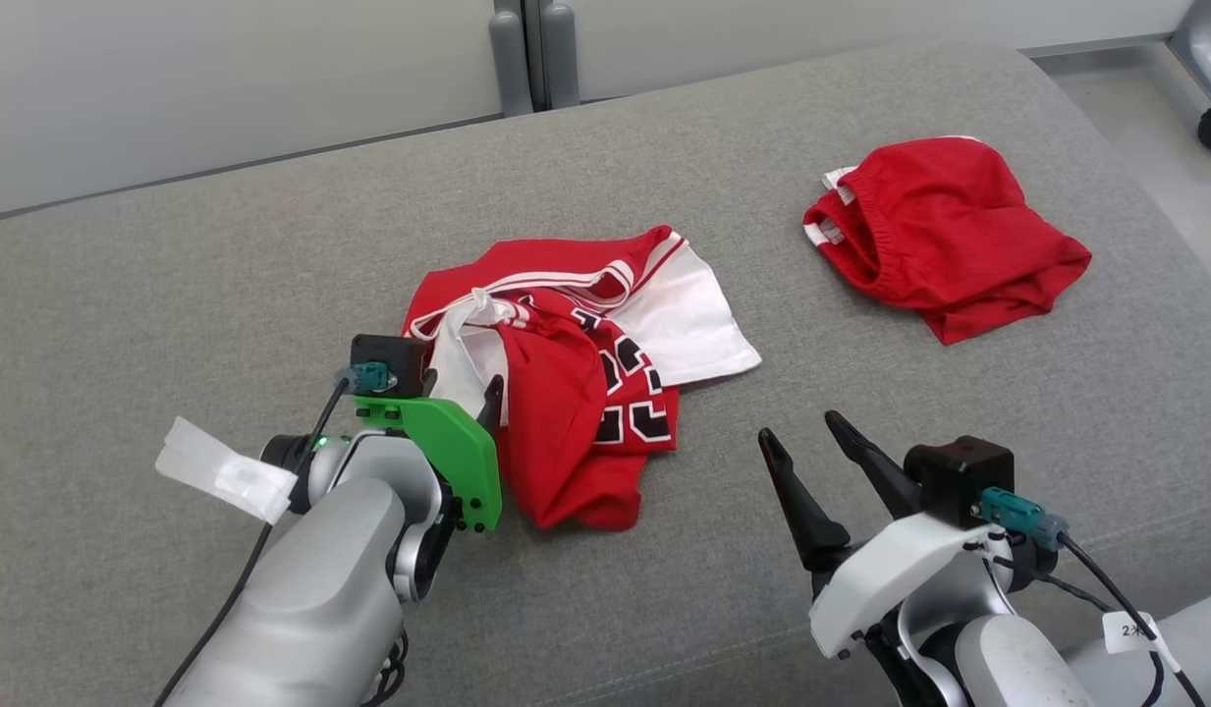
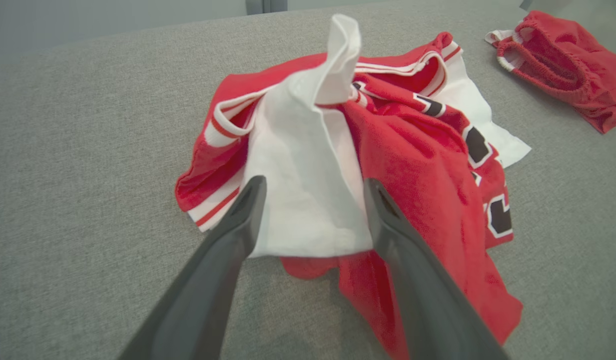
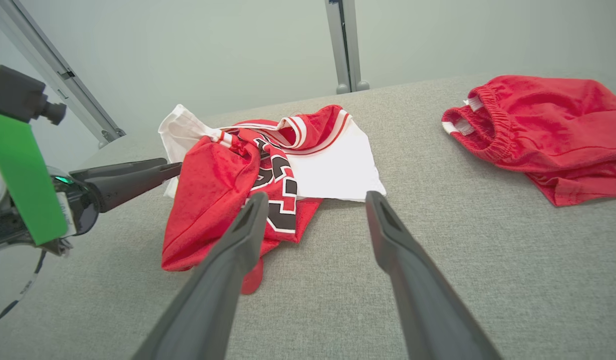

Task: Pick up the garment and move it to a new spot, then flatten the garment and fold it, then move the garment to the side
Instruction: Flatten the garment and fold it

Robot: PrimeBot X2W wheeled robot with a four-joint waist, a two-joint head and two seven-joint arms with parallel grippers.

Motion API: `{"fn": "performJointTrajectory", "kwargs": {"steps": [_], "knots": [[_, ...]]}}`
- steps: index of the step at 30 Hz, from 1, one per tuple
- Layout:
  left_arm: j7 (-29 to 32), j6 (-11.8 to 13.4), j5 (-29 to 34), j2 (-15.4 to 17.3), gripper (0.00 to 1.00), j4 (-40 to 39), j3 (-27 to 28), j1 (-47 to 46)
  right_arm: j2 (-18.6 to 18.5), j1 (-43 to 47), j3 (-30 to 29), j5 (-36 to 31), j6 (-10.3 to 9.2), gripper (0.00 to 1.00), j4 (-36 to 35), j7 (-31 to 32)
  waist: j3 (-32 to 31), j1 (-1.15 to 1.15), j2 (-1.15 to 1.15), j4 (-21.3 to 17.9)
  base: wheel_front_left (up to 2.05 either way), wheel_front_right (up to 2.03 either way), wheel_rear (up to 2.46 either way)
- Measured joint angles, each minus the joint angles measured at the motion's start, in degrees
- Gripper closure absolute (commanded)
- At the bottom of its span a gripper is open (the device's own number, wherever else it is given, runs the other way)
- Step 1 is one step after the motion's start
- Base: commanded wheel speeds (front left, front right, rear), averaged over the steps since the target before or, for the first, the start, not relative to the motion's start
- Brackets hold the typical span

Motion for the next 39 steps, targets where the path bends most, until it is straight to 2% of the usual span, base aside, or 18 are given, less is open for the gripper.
{"fn": "performJointTrajectory", "kwargs": {"steps": [4,5,6,7,15,22,31,39], "knots": [[-0.8,0.0,0.0,-0.5,0.0,1.9,0.1,-0.9,0.0,-0.3,-0.1,0.0,0.0,0.0,0.1,-0.1,0.6,0.0,0.0,-0.7,0.0,0.0,0.0],[-0.9,0.0,0.0,-0.6,0.54,2.4,0.2,-1.1,0.0,-0.4,-0.1,0.0,0.0,0.0,0.1,-0.1,0.7,0.0,0.0,-0.8,0.0,0.0,0.0],[-1.6,0.0,0.0,-0.7,0.96,2.8,0.3,-1.4,0.0,-0.5,-0.1,0.0,0.0,0.0,0.2,-0.1,0.9,0.0,0.0,-0.9,0.0,0.0,0.0],[-2.0,0.0,0.1,-0.7,1.0,3.1,0.3,-1.7,0.0,-0.5,-0.2,0.0,0.0,0.0,0.2,-0.3,1.0,0.0,0.0,-1.0,0.0,0.0,0.0],[-7.2,-1.6,0.1,-1.9,1.0,3.0,1.1,-4.4,0.0,-0.6,-0.6,0.0,0.0,0.0,0.5,-0.5,0.8,0.0,0.0,-0.2,0.0,0.0,0.0],[-10.6,-1.7,0.7,-2.1,1.0,0.7,1.7,-8.4,0.0,-0.5,-0.5,0.2,0.0,0.0,0.6,-0.5,0.1,0.0,0.0,1.0,0.0,0.0,0.0],[-11.7,-1.5,2.0,0.1,1.0,-4.6,2.9,-15.4,0.0,-0.4,-0.3,0.3,0.0,0.0,0.8,-0.5,-0.9,0.0,0.0,1.5,0.0,0.0,0.0],[-10.6,-0.2,3.6,1.2,1.0,-10.5,2.8,-20.1,0.0,-0.2,-0.2,0.3,0.0,0.0,1.0,-0.5,-1.5,0.0,0.0,1.3,0.0,0.0,0.0]]}}
